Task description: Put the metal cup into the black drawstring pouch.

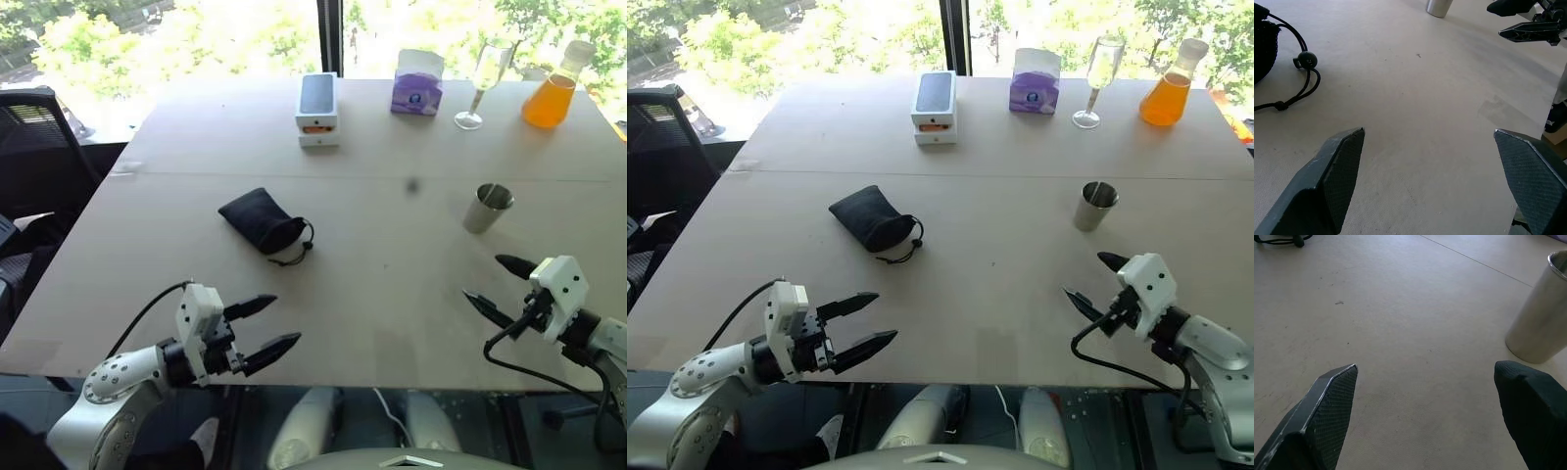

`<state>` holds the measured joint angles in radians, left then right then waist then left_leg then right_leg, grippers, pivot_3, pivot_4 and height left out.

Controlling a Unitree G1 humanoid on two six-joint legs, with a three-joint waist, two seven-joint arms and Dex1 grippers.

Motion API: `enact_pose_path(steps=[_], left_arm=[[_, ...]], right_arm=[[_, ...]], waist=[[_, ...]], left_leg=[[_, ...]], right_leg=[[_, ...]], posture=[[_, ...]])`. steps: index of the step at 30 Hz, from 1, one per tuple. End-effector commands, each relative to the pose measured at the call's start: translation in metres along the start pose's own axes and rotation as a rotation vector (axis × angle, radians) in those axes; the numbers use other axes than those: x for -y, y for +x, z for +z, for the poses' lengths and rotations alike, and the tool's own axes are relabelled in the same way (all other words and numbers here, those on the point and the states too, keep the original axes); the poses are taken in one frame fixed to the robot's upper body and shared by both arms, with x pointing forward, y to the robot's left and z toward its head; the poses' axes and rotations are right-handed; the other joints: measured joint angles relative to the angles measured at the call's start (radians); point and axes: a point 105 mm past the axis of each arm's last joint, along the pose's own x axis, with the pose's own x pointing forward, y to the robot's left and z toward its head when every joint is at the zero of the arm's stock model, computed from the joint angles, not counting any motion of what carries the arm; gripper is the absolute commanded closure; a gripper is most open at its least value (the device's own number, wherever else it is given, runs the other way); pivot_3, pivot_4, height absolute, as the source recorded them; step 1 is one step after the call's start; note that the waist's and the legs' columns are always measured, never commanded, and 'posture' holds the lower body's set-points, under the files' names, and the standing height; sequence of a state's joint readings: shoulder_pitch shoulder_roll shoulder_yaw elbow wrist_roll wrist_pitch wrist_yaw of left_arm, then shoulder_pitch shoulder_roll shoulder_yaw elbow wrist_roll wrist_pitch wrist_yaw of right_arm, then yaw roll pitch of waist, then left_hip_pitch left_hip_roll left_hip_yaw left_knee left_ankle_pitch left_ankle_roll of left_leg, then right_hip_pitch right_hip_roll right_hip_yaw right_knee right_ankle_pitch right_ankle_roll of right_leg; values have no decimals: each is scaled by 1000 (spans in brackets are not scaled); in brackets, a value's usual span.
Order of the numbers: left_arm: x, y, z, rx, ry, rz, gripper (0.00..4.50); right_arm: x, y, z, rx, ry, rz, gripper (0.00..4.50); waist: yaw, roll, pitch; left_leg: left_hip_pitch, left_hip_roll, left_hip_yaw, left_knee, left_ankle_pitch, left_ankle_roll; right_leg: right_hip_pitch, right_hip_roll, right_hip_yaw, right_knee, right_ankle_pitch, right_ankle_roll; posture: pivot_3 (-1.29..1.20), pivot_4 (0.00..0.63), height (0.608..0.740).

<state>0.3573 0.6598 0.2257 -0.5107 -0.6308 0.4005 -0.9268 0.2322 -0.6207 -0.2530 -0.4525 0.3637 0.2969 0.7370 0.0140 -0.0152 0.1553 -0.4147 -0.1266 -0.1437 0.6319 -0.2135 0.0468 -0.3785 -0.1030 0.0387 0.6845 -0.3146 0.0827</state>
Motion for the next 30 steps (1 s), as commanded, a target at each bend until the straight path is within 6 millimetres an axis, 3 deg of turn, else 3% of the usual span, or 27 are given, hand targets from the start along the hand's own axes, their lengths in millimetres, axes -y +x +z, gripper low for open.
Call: enact_pose_path(steps=[1,4,11,23,30], left_arm=[[-8,9,27,83,79,81,74],[-28,28,60,141,159,267,74],[-53,37,77,-48,366,608,74],[-74,44,87,-141,473,769,74],[-86,49,80,-212,520,851,74]], right_arm=[[-6,-6,21,97,-68,26,0],[-32,-10,47,231,-131,167,0],[-58,-14,65,292,-152,313,0],[-68,-18,75,321,-165,326,0],[-71,-19,78,333,-161,317,0]], waist=[[0,0,0],[20,2,2],[-1,0,0],[3,0,0],[2,0,0]], left_leg=[[0,0,0,0,0,0],[-1,0,-3,1,0,0],[0,0,-1,2,1,-2],[-1,0,-2,1,1,-3],[-1,0,-2,1,1,-3]], right_leg=[[0,0,0,0,0,0],[1,0,-4,-1,0,0],[3,1,-5,-3,1,2],[2,1,-7,-4,1,2],[3,1,-7,-4,1,2]], posture=[[0,150,740],[0,150,740],[0,150,740],[0,150,740],[0,150,740]])
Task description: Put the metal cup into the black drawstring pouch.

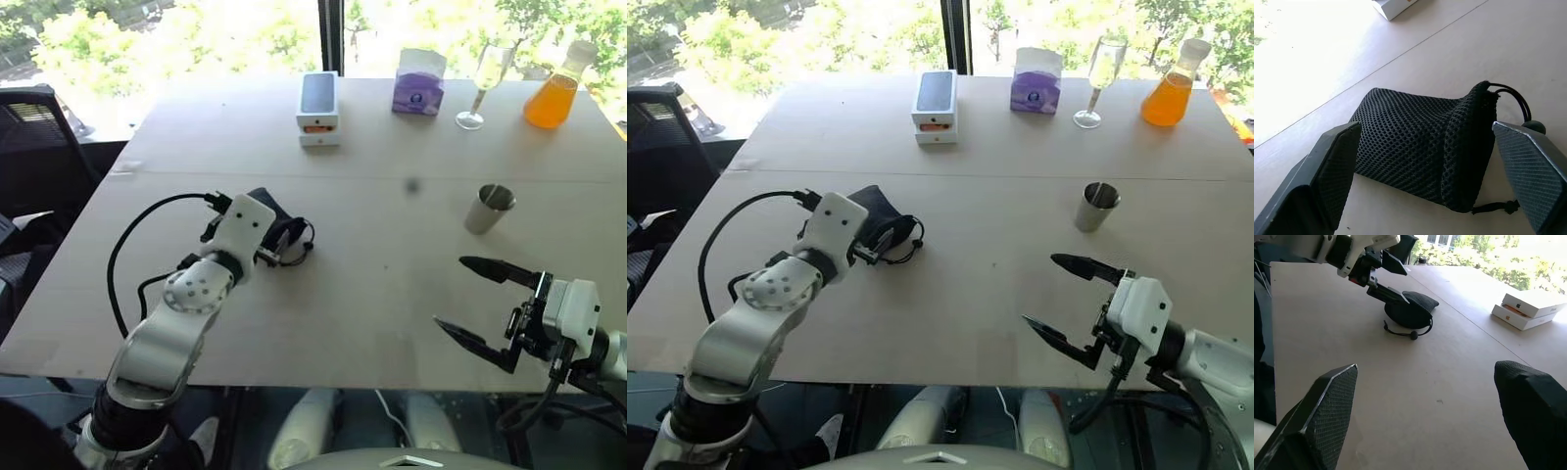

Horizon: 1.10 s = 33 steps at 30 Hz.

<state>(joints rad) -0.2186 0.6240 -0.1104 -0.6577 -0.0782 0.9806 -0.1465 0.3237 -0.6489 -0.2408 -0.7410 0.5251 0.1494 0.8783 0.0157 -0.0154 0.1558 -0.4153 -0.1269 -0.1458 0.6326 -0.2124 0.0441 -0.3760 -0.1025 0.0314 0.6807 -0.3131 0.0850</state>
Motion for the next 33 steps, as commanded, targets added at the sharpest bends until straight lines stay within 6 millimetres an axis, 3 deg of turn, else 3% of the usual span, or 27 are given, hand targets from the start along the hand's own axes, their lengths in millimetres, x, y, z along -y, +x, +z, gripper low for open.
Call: enact_pose_path(steps=[1,7,13,16,18,19,23,25,33], left_arm=[[-5,6,5,0,51,74,74],[10,15,3,-19,89,57,74],[10,22,4,-36,108,81,74],[10,26,2,-58,105,50,741],[11,26,0,-83,102,17,1689],[11,27,0,-92,100,4,1781],[9,31,0,-126,74,-28,3789],[5,34,1,-140,40,-39,4488],[8,41,17,-302,-338,-293,4488]], right_arm=[[-2,0,10,36,-15,-3,0],[-4,1,12,38,-9,-5,0],[-6,4,17,51,-3,-18,0],[-4,7,21,70,3,-30,0],[-3,8,23,79,7,-32,0],[-3,9,24,81,6,-31,0],[-1,11,23,73,-3,-47,0],[2,12,22,66,-10,-65,0],[41,20,12,-120,11,-248,0]], waist=[[2,0,0],[1,0,0],[1,0,0],[0,0,0],[0,0,0],[0,0,0],[0,0,0],[0,0,0],[-2,-1,0]], left_leg=[[0,0,0,0,0,0],[0,0,0,0,0,0],[0,0,0,0,0,0],[0,0,0,1,0,0],[0,0,0,1,0,0],[0,0,0,1,0,0],[0,0,0,1,0,0],[0,-1,-1,1,0,0],[-1,-1,-1,3,0,0]], right_leg=[[0,0,0,0,0,0],[0,0,0,0,0,0],[0,0,0,0,0,0],[0,0,0,0,0,0],[0,0,0,1,0,0],[0,0,0,1,0,0],[0,0,-1,1,0,0],[0,0,-1,1,0,0],[0,1,-2,3,0,0]], posture=[[0,150,740],[0,150,740],[0,150,740],[0,150,740],[0,150,740],[0,150,740],[0,150,740],[0,150,740],[0,150,740]])
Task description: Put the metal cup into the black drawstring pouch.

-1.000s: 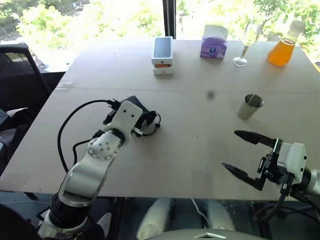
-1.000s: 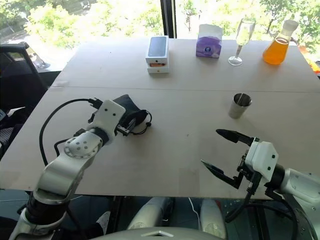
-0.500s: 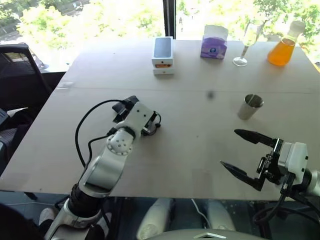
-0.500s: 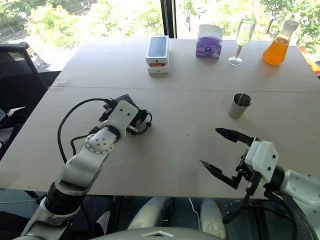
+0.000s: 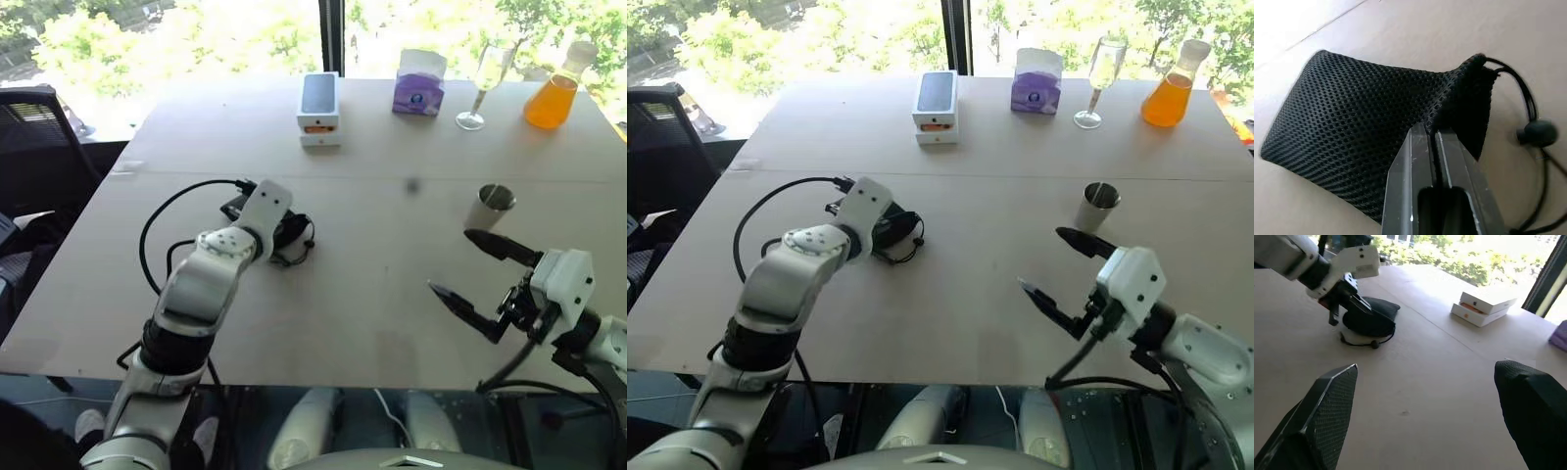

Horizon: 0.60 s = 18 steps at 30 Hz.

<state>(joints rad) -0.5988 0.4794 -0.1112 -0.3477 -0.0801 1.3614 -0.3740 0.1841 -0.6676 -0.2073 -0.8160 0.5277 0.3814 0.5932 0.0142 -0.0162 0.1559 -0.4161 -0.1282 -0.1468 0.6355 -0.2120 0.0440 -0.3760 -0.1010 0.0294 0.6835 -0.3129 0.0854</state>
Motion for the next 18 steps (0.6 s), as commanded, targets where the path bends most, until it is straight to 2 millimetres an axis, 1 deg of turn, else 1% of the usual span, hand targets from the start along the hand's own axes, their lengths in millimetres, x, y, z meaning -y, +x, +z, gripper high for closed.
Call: enact_pose_path(steps=[1,4,6,7,9,11,13,16,18], left_arm=[[4,-5,12,-62,-170,-132,4488],[17,0,23,-83,-275,-258,4488],[29,5,29,-86,-320,-338,4488],[32,6,31,-88,-333,-358,4488],[46,12,36,-103,-374,-429,4488],[60,15,41,-114,-386,-471,4488],[71,18,47,-117,-430,-524,4488],[81,19,51,-119,-471,-571,4488],[85,16,57,-103,-489,-609,4488]], right_arm=[[19,8,6,-116,8,-44,0],[50,17,6,-243,52,-105,0],[68,22,3,-303,48,-150,0],[73,23,2,-326,46,-160,0],[84,28,-3,-386,19,-160,0],[91,30,-13,-490,5,-138,0],[99,34,-17,-528,11,-132,0],[110,39,-21,-564,-1,-139,0],[115,40,-24,-596,-3,-134,0]], waist=[[-4,0,0],[-5,-1,1],[-3,-1,1],[-1,-2,1],[-1,-2,1],[-1,-3,2],[-2,-4,2],[-5,-4,2],[-11,-4,2]], left_leg=[[0,0,0,0,0,0],[0,-1,0,2,0,0],[0,-1,0,2,0,0],[0,-1,0,2,0,0],[-1,-1,0,2,0,0],[-3,-1,1,3,0,0],[-7,-1,1,6,0,0],[-11,-1,0,10,0,0],[-16,-1,0,13,0,0]], right_leg=[[0,0,0,0,0,0],[-1,-1,1,4,0,0],[-1,-2,0,5,0,0],[-1,-3,0,5,0,0],[-1,-3,0,5,0,0],[-2,-4,1,4,0,0],[-4,-4,0,4,0,0],[-6,-4,-1,5,0,0],[-12,-4,0,9,0,0]], posture=[[0,150,740],[0,150,740],[0,150,740],[0,150,740],[0,150,740],[0,150,740],[0,150,740],[0,150,740],[0,150,740]])
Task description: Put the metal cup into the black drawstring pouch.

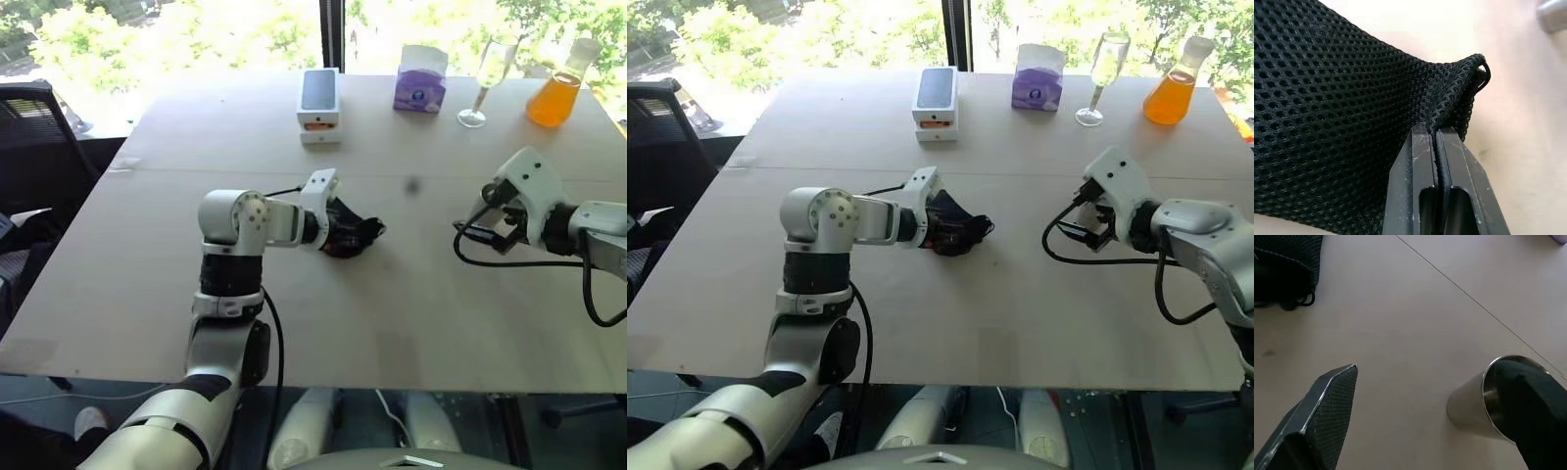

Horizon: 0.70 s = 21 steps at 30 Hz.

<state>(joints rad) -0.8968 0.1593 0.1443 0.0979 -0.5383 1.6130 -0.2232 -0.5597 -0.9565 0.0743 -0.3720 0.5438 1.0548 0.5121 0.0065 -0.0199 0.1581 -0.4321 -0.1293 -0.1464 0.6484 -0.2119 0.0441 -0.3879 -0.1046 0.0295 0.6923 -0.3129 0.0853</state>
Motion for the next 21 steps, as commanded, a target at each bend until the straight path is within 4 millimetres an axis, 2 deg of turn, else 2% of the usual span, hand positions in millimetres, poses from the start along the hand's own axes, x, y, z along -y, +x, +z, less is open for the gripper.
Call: enact_pose_path(steps=[1,4,7,11,15,21], left_arm=[[13,-6,12,45,-17,-70,4488],[14,-7,13,44,-27,-71,4488],[17,-7,15,43,-35,-83,4500],[20,-5,13,29,-40,-83,4500],[22,-4,13,18,-51,-86,4500],[17,-7,17,12,-72,-63,4500]], right_arm=[[13,0,2,-38,-30,-18,0],[17,3,-1,-71,-34,-4,0],[24,10,1,-90,-30,13,848],[31,21,-1,-136,-66,34,2519],[34,32,-10,-185,-111,56,4470],[40,20,-20,-190,-116,67,4470]], waist=[[-4,0,0],[-9,0,0],[-15,0,0],[-20,0,0],[-20,0,0],[-19,-2,-1]], left_leg=[[-1,0,0,1,0,0],[-1,0,0,2,0,0],[-1,0,1,4,0,0],[-1,0,1,4,0,0],[-1,0,1,4,0,0],[0,0,1,5,0,0]], right_leg=[[-1,0,1,2,0,0],[-1,0,1,3,0,0],[-1,0,1,4,0,0],[-1,0,1,5,0,0],[-1,0,1,4,0,0],[-1,0,1,5,1,1]], posture=[[0,150,740],[0,150,740],[0,150,740],[0,150,740],[0,150,740],[0,150,740]])
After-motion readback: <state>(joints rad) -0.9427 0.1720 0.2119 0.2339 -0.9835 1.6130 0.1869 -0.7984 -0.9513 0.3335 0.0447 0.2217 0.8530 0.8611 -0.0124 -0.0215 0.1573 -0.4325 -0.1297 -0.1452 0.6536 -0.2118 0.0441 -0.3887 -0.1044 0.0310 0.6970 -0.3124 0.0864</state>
